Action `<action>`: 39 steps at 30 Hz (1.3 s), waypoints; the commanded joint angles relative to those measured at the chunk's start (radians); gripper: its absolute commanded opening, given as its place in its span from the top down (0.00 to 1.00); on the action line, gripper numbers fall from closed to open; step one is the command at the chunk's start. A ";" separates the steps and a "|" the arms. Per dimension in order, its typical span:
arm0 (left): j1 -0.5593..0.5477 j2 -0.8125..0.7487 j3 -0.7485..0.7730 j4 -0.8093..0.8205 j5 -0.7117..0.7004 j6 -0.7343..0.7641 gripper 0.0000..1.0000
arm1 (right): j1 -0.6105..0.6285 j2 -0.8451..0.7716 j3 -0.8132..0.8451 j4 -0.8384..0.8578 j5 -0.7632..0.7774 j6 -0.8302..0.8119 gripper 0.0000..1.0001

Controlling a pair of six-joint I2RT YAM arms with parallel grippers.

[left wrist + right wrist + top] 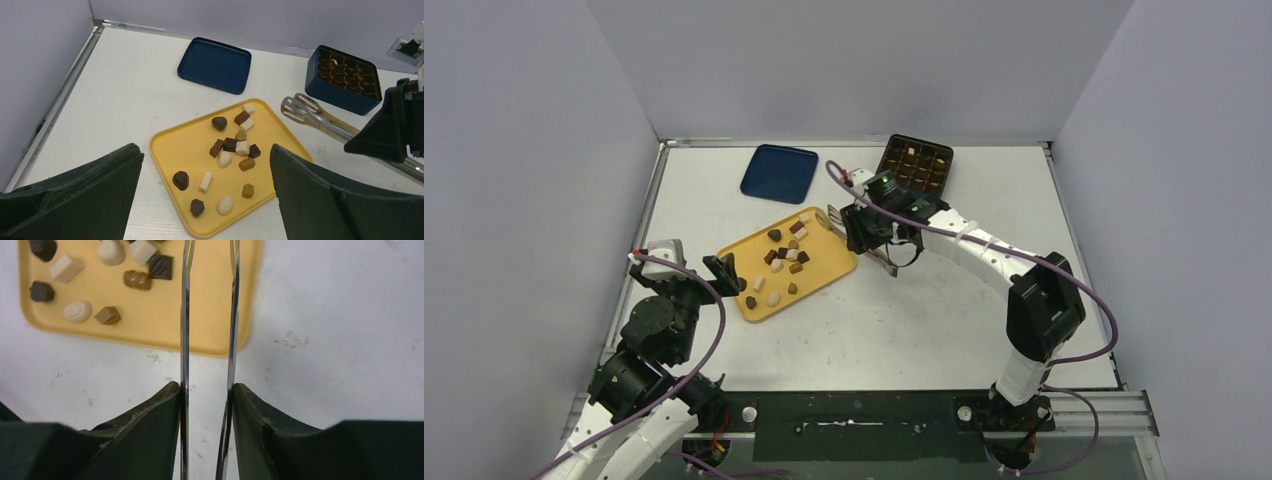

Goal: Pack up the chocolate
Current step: Pick up the fake chocolate from the plate.

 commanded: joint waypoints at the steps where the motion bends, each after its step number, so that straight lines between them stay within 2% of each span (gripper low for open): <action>1: 0.006 -0.014 0.014 0.025 -0.017 0.007 0.03 | 0.082 -0.015 -0.009 0.064 -0.005 -0.048 0.61; 8: 0.006 -0.033 0.010 0.026 -0.028 0.005 0.03 | 0.134 0.020 -0.016 0.092 -0.051 -0.059 0.59; 39: 0.006 -0.027 0.009 0.030 -0.014 0.008 0.03 | 0.173 0.147 0.067 0.056 -0.086 -0.088 0.58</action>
